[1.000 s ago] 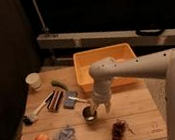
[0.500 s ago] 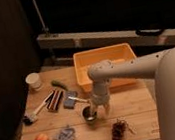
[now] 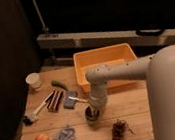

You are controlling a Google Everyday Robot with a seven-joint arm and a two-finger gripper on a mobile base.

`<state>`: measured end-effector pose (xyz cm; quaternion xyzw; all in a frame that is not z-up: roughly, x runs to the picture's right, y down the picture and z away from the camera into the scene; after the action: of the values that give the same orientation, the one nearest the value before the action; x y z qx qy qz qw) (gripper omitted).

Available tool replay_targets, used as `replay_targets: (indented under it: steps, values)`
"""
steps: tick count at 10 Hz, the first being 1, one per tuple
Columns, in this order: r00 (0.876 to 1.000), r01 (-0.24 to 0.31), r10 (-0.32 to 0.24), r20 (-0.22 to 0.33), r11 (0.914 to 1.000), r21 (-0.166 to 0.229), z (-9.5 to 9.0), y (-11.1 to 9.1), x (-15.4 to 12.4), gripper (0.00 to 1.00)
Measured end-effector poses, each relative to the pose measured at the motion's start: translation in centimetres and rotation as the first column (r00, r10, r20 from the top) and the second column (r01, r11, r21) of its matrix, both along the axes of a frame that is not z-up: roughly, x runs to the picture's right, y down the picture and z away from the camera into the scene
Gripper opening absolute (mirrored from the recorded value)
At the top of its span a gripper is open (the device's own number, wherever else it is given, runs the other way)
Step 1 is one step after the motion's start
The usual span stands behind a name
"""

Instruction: Stack cups on top of each other

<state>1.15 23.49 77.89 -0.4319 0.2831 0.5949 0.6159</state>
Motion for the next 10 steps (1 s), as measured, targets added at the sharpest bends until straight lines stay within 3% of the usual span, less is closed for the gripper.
replay_targets:
  steps: [2,5,8,10]
  values:
    - [1.000,0.004,-0.004,0.011,1.0000,-0.004,-0.1,0.1,-0.7,0.02]
    - [0.998,-0.035,0.034,0.043,0.9991,0.022,-0.8,-1.1,-2.9,0.00]
    - [0.992,-0.095,0.085,0.092,0.9894,0.111,-3.2,-6.7,-5.8,0.00]
    - [0.988,-0.112,0.092,0.122,0.9794,0.168,-4.2,-11.4,-9.6,0.00]
